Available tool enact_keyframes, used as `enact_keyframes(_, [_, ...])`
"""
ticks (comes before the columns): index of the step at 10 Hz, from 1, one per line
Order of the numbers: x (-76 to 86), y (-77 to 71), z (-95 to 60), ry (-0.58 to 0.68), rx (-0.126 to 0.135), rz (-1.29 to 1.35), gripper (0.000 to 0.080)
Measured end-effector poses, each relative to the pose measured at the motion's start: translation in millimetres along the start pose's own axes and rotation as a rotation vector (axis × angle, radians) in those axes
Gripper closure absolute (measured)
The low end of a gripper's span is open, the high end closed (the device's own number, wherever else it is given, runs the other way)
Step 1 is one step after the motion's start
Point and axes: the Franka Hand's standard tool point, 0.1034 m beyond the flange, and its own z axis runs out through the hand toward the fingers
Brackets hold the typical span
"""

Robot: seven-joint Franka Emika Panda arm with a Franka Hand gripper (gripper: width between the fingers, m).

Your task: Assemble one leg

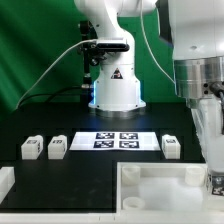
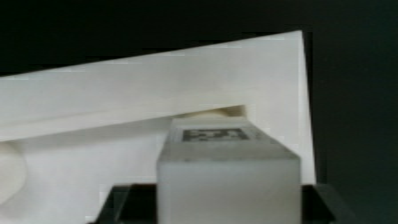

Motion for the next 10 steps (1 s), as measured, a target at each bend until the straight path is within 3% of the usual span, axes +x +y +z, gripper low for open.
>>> enact_keyframes(2, [-0.7, 0.4, 0.5, 0.000, 0.000, -0.042, 0.0271])
enact_keyframes(3, [0.3, -2.2, 0.1, 0.002, 0.022, -0.209, 0.0271])
enact_keyframes(4, [0.1, 0.3, 0.1, 0.001, 0.017, -0.457, 0.0175])
enact_keyframes(9, [0.5, 4.4, 2.4, 0.008, 0.004, -1.052, 0.0150])
enact_keyframes(10, [-0.5, 4.9, 2.5, 0.025, -0.010, -1.265, 0.0150])
